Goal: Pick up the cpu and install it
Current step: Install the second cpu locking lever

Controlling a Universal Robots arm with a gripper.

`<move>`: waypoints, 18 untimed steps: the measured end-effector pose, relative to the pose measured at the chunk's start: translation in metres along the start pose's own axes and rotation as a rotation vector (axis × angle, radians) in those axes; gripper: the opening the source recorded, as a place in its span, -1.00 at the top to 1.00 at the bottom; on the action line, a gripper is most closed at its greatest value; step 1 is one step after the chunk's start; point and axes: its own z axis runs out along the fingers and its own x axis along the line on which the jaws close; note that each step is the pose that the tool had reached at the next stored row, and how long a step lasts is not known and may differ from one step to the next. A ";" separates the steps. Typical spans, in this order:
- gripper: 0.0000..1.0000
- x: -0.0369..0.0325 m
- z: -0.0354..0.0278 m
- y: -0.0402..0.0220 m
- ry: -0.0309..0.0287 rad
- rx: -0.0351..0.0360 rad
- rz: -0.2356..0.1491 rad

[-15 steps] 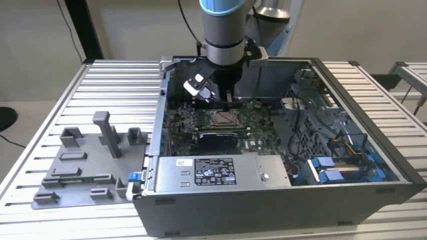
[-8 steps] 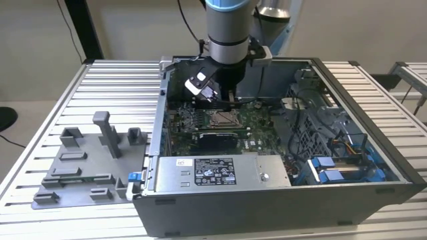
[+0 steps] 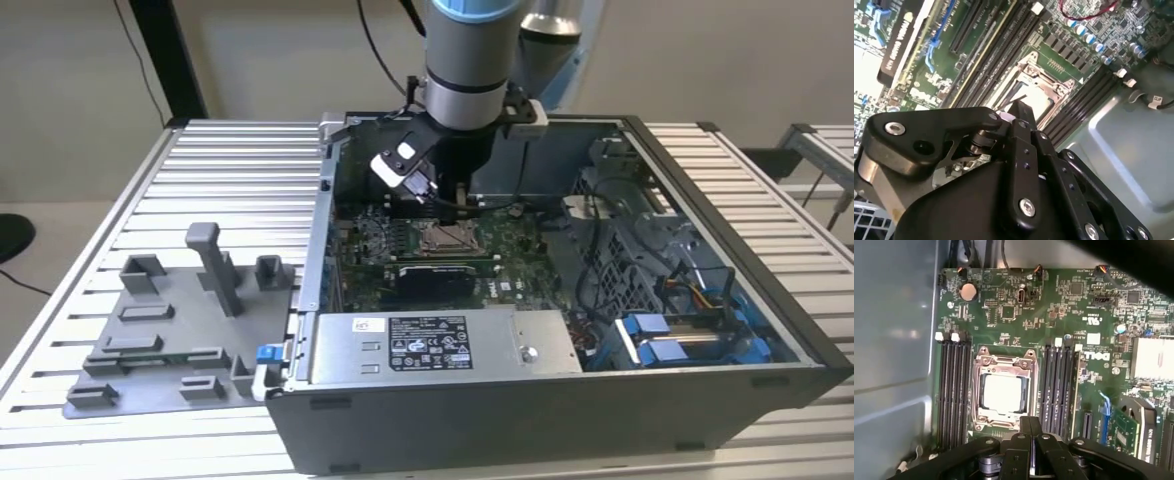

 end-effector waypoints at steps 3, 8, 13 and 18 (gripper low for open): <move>1.00 -0.0017 0.0008 0.0014 0.0005 0.0050 0.001; 1.00 -0.0018 0.0018 0.0013 0.0004 0.0119 0.002; 1.00 -0.0018 0.0023 0.0013 0.0012 0.0120 0.002; 1.00 -0.0021 0.0030 0.0014 0.0033 0.0118 0.002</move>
